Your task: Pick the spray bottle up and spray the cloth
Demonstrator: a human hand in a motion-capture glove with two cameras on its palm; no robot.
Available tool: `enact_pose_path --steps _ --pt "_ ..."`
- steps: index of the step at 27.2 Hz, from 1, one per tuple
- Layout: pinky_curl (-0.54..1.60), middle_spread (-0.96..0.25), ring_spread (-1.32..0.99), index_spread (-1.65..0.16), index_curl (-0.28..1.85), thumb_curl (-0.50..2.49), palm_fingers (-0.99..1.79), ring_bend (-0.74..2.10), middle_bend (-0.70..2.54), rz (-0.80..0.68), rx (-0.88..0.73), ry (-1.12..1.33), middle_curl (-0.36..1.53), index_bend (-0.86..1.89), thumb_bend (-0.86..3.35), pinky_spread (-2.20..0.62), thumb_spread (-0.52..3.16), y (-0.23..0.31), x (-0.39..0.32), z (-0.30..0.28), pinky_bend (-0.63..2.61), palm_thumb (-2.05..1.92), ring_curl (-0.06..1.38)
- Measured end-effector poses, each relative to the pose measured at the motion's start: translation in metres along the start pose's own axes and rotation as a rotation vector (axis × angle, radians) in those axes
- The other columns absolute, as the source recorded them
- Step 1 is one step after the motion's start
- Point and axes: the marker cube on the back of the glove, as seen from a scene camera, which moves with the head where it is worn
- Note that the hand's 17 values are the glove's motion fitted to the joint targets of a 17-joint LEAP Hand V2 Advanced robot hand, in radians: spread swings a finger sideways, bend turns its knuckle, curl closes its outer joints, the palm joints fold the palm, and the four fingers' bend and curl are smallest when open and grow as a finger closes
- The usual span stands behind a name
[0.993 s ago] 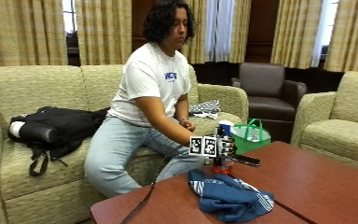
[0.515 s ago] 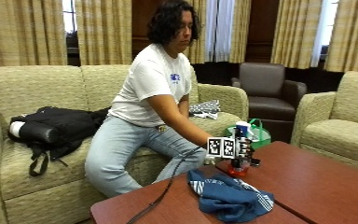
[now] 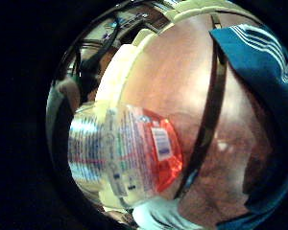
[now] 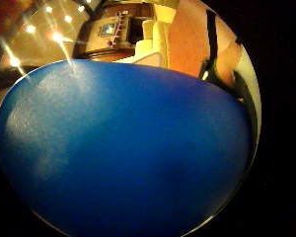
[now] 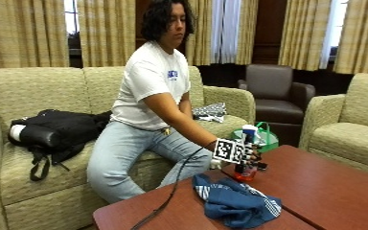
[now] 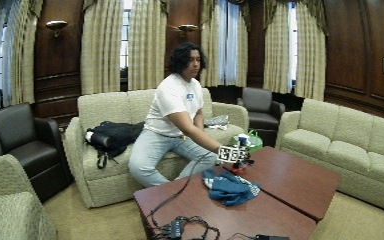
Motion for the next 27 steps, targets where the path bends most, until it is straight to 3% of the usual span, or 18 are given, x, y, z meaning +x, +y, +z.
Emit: enact_pose_path --steps 11,27 --pt "0.37 -0.20 -0.25 -0.42 0.41 0.58 0.45 0.37 0.23 0.034 -0.118 0.196 0.41 0.04 -0.08 0.03 0.78 0.051 0.014 -0.045 0.33 0.61 0.39" --pt "0.37 -0.21 -0.27 -0.47 0.28 0.45 0.42 0.36 0.19 -0.223 -0.234 0.623 0.37 0.12 -0.04 0.08 0.89 0.167 -0.014 -0.163 0.39 0.54 0.34"
